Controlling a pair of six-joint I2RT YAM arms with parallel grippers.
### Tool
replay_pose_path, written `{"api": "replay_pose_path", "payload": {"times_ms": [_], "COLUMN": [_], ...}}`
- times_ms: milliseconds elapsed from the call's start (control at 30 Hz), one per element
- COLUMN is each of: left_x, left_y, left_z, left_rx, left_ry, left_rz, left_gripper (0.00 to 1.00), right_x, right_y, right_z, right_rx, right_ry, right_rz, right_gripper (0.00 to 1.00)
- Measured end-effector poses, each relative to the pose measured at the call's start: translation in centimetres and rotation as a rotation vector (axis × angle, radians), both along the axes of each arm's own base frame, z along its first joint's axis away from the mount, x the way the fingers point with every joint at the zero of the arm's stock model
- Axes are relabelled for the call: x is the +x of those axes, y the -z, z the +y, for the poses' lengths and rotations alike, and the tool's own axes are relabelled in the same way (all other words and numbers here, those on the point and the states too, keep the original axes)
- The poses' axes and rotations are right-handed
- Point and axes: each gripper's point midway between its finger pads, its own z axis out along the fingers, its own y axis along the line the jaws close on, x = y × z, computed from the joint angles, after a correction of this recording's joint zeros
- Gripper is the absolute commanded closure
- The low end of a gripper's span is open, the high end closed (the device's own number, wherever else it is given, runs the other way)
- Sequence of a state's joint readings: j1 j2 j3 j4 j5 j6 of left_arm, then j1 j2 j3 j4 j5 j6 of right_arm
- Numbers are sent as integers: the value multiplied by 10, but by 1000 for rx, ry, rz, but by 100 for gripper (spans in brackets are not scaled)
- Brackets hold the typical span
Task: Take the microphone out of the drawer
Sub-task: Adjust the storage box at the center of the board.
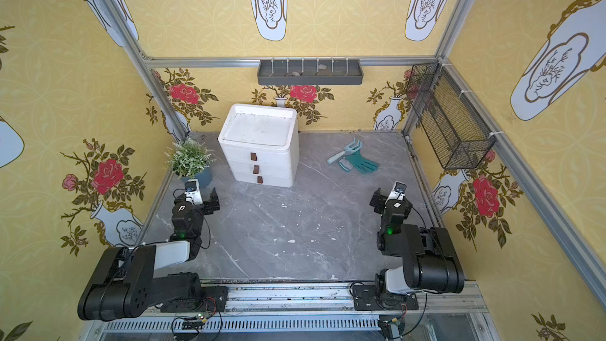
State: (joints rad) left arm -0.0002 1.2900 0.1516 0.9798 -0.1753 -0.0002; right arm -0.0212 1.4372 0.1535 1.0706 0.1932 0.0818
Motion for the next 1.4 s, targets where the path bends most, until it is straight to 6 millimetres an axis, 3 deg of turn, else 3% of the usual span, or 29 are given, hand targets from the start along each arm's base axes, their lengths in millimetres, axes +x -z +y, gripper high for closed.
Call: {"api": "replay_pose_path", "payload": {"times_ms": [333,567,667,767,900,1167,1267,1400], "left_x": [0,0,-11,-24,-22,-3,-3,-4], "left_y": [-2,0,8,22,-2,-27,-20,-10], "left_z": [4,-11,-31,-31,-19,13,18,15], "left_rx": [-12,3,65,140,141,83,56,39], "left_ry": [11,27,45,23,-39,-148,-155,-135], "left_rz": [-1,5,-6,17,-82,-111,-74,-28], "left_gripper": [0,0,0,0,0,0,0,0], "right_x": [0,0,0,0,0,0,1,17], "right_y": [0,4,4,4,4,2,-17,-78], "right_z": [-1,-1,-1,-1,-1,-1,1,0], "right_rx": [2,22,26,30,30,29,21,33], "right_ry": [1,-15,-16,-15,-15,-16,-12,-6], "right_rz": [-1,18,17,16,15,9,-17,-99], "right_gripper": [2,2,2,2,2,2,2,2]}}
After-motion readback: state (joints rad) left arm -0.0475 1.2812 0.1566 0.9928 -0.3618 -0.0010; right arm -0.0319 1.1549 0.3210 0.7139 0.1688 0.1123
